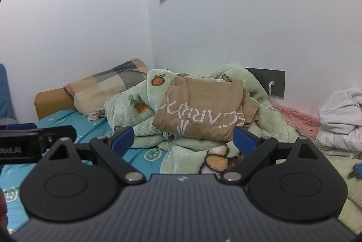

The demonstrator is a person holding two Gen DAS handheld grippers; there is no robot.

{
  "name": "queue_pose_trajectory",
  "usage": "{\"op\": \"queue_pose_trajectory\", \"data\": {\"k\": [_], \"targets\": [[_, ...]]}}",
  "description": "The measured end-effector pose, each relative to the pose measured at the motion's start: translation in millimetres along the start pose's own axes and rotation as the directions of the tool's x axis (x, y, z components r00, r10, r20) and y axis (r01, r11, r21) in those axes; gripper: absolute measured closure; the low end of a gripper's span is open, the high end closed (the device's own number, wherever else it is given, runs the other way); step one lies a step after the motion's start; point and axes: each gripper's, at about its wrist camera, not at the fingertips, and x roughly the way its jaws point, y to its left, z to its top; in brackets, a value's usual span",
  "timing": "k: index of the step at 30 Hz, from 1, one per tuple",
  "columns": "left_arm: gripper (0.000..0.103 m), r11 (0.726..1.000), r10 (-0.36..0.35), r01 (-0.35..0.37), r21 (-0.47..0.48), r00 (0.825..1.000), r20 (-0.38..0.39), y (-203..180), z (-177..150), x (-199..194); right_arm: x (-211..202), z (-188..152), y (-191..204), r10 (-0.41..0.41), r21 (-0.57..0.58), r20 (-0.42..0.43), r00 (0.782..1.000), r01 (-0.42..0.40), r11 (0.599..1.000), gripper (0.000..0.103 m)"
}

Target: Fold clothes

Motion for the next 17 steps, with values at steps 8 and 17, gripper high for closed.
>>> {"op": "queue_pose_trajectory", "data": {"k": [8, 17], "targets": [[0.0, 1.0, 0.004, -0.004, -0.003, 1.0, 0.001, 0.9, -1.9, -3.7, -2.0, -0.5, -1.9, -0.005, 0.007, 0.006, 1.0, 0.005, 1.0, 0.008], [0.0, 1.0, 0.02, -0.02, -0.014, 1.0, 0.004, 5.4, -2.8, -8.7, -4.5, -1.3, -1.2, -0.003, 0.0, 0.015, 1.0, 0.003, 1.0, 0.008]]}}
